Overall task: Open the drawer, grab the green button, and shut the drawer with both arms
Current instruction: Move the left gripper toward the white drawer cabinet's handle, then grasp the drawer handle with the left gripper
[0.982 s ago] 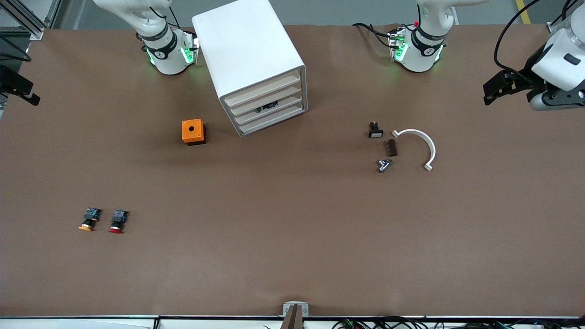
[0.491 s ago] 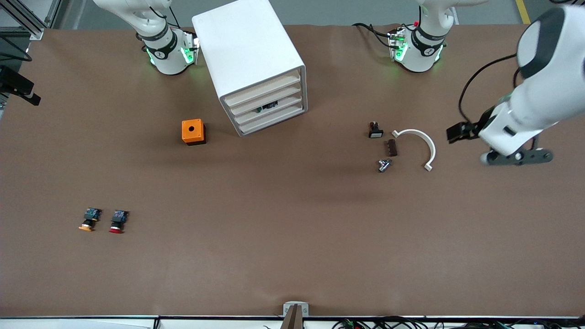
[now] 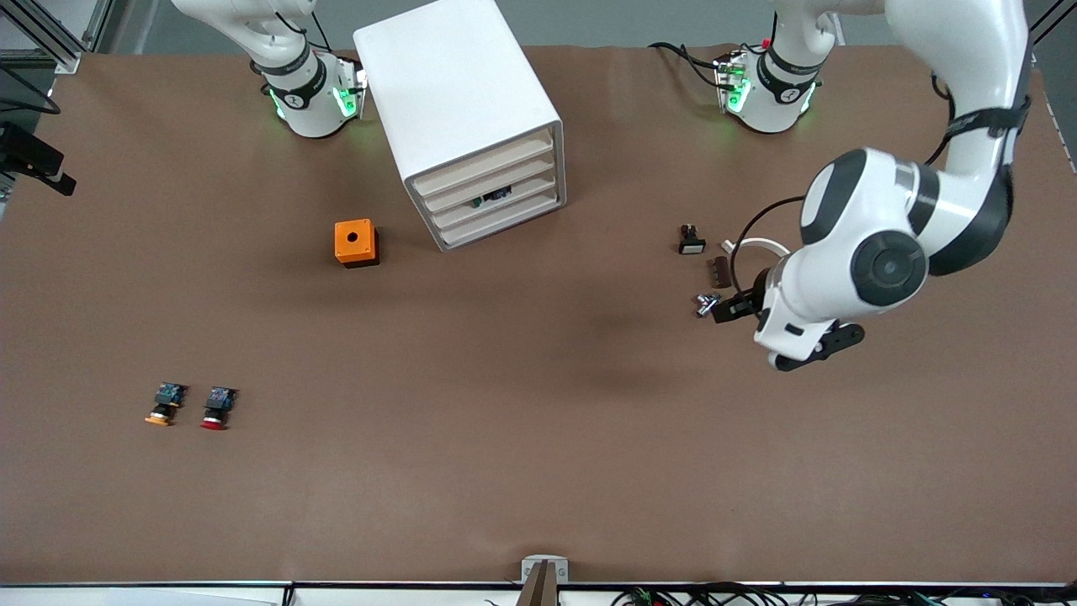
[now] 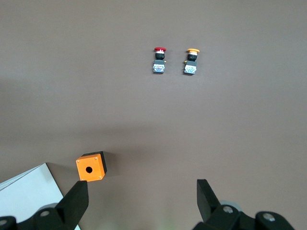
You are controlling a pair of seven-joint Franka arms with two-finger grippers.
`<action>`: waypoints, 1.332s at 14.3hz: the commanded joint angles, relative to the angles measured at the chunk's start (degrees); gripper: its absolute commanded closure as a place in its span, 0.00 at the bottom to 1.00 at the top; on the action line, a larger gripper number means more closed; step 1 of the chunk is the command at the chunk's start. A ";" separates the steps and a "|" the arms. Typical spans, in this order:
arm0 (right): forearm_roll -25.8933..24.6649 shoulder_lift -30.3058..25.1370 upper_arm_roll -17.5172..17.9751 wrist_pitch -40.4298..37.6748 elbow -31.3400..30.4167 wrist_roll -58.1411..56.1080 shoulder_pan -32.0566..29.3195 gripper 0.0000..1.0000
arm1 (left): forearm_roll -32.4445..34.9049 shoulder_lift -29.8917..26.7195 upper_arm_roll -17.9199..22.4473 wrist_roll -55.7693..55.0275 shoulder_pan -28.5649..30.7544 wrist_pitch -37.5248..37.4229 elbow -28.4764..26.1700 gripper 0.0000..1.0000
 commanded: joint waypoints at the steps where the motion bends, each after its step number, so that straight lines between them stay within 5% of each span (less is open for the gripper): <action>1: -1.11 -1.36 0.09 0.21 -1.83 -0.28 0.28 0.00 | -0.88 6.09 -0.18 -7.45 -2.86 1.80 4.93 0.00; 8: -1.11 -1.09 0.09 0.21 -1.22 -0.28 0.37 0.00 | -5.79 15.06 -0.27 -30.04 -9.89 12.70 7.22 0.00; 14: -1.11 -1.00 0.09 0.21 -0.87 -0.20 0.37 0.00 | -17.03 19.02 -0.18 -48.85 -15.34 12.80 6.87 0.00; 19: -1.20 -0.92 0.09 0.30 -0.87 -0.20 0.37 0.00 | -32.59 21.75 -0.18 -58.44 -16.05 12.10 4.95 0.02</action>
